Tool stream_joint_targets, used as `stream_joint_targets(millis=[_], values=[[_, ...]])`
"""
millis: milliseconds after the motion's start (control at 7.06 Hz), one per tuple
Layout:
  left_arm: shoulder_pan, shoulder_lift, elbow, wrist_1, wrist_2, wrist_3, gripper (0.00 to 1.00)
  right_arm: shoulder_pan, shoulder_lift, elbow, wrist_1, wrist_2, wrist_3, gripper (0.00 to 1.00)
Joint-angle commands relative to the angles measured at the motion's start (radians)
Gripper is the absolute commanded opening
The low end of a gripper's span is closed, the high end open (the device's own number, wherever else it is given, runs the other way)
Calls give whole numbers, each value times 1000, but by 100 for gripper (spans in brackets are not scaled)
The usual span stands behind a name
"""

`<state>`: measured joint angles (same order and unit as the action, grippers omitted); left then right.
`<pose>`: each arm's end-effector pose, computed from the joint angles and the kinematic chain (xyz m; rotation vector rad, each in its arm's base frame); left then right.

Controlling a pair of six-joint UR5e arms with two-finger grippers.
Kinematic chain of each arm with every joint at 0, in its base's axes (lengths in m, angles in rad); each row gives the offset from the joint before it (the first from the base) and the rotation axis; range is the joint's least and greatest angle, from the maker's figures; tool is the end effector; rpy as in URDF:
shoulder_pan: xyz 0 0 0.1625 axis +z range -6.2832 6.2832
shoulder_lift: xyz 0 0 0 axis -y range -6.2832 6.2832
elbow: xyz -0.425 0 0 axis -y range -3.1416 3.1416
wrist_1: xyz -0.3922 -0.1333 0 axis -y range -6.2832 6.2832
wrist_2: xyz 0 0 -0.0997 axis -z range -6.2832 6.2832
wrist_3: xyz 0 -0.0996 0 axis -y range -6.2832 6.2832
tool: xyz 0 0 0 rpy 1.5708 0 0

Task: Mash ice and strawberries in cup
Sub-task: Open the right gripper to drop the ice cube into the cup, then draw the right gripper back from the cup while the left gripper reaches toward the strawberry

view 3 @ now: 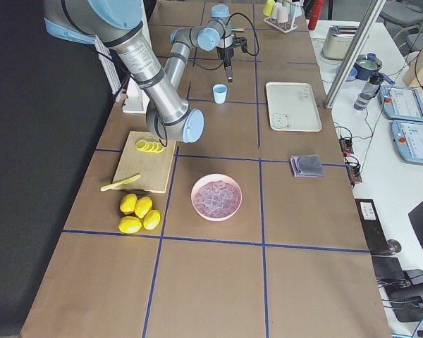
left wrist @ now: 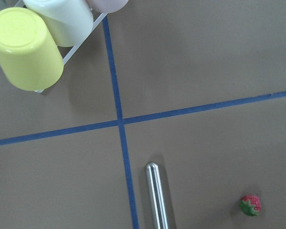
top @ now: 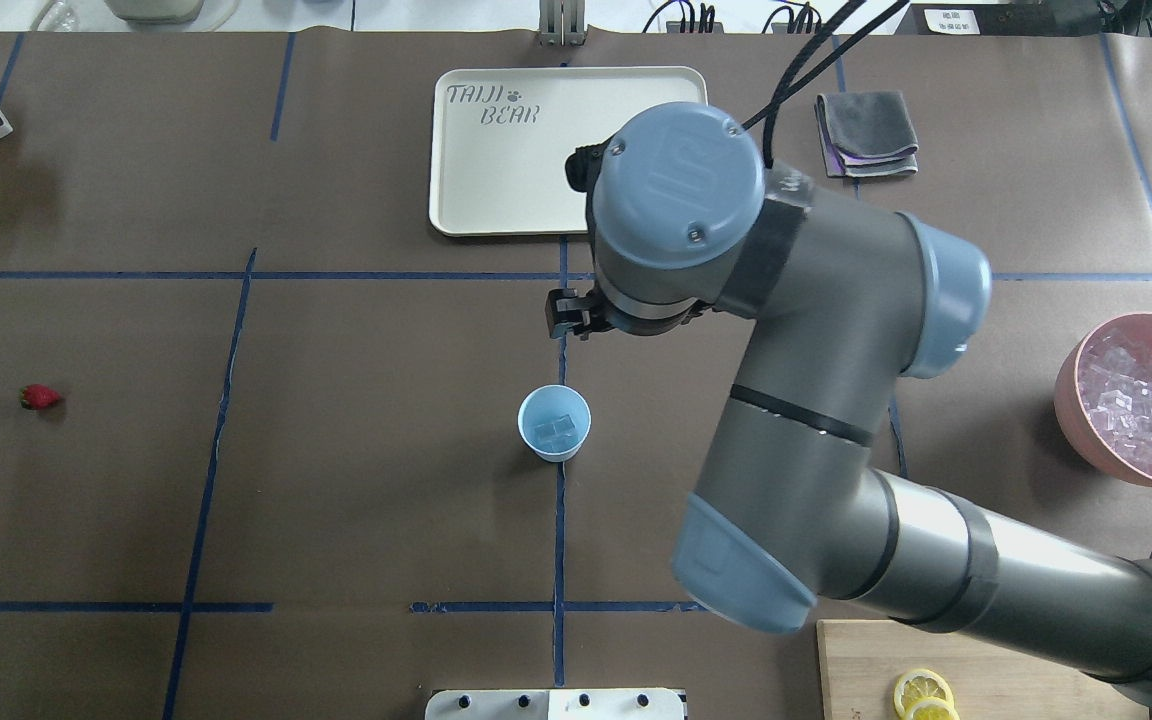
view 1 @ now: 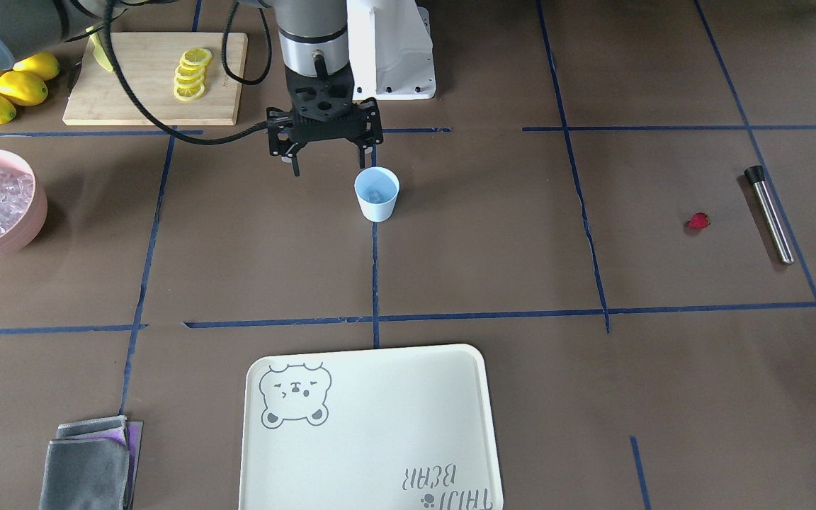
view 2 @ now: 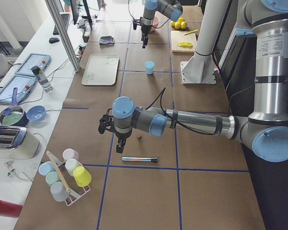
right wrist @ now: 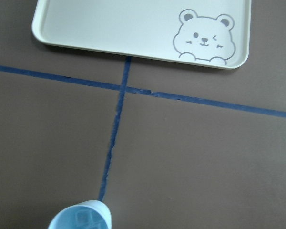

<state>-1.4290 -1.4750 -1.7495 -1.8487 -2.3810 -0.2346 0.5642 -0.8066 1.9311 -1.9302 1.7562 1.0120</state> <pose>0.0056 -0.4717 0.5821 0.1847 0.8501 0.0593 -0.4482 -0.4196 0.1171 0.2570 -0.7396 -0.0658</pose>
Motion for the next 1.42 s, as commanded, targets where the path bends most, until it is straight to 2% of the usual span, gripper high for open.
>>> stream_joint_targets(millis=[0,142,283,566,708,849,991,1274], values=[[173,86,-13,-293,87,-331,100,142,-118,113,-4,125,-131,99],[270,110,-13,-391,165,-453,100,231,-184,141,-4,209,-177,99],[341,111,-13,-441,224,-550,100,268,-262,176,-3,218,-285,99],[491,113,23,-545,366,-716,99,310,-304,184,5,261,-320,99],[565,110,30,-572,434,-801,98,310,-328,183,55,261,-319,99],[600,104,36,-575,472,-808,98,310,-376,183,124,262,-317,99],[604,102,59,-578,473,-807,97,310,-396,180,157,264,-314,99],[604,98,77,-578,473,-805,97,313,-390,181,157,272,-308,99]])
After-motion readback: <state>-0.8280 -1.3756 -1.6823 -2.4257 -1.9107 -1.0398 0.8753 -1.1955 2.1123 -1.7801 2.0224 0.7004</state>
